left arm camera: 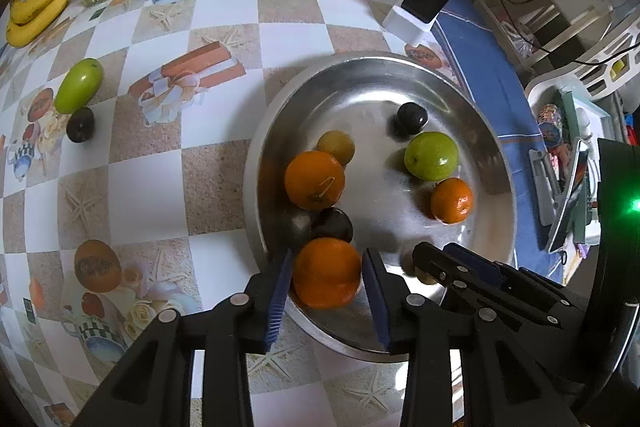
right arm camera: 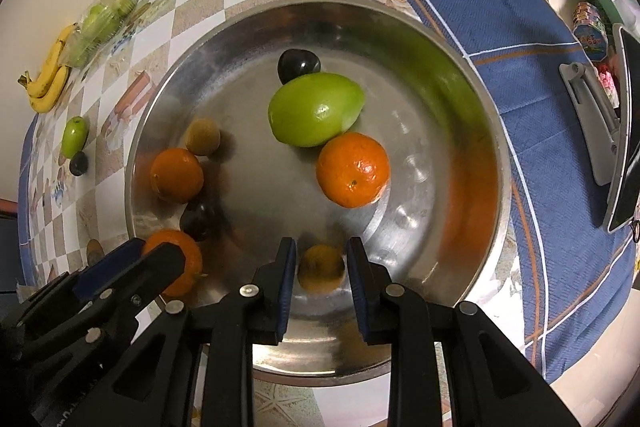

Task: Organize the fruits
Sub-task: 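Open both tools to release the orange and kiwi into the bowl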

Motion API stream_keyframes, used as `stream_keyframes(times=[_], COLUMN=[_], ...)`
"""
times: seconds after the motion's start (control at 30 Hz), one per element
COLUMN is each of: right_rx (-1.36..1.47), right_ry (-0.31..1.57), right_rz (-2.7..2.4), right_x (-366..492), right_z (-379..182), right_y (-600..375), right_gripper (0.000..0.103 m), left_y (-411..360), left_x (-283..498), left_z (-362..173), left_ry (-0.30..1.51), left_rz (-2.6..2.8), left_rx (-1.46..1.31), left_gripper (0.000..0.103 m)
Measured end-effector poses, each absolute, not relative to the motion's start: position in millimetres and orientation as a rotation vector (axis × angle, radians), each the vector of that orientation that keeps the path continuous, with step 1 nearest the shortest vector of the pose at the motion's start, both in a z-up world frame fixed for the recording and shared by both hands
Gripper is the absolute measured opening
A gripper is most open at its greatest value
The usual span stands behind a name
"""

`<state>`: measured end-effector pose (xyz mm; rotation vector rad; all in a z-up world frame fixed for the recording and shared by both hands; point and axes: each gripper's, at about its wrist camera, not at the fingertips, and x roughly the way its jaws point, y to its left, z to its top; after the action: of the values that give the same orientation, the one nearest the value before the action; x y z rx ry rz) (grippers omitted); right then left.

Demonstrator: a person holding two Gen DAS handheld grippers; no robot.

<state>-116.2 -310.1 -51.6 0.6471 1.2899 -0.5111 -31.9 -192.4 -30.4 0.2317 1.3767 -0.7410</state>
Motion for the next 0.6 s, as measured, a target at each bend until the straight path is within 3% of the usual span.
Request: stream_keyframes(times=[0.6], right_rx=[0.607], right_ry=[1.180], right_rz=[-0.502], right_x=[-114], right_z=[-21], right_y=[-304], right_gripper=[0.027], left_y=[-163], left_x=[-1], left_z=[-11], left_ry=[1.303], left_rz=[-0.605], left_rx=[0.201], left_gripper=[0.046])
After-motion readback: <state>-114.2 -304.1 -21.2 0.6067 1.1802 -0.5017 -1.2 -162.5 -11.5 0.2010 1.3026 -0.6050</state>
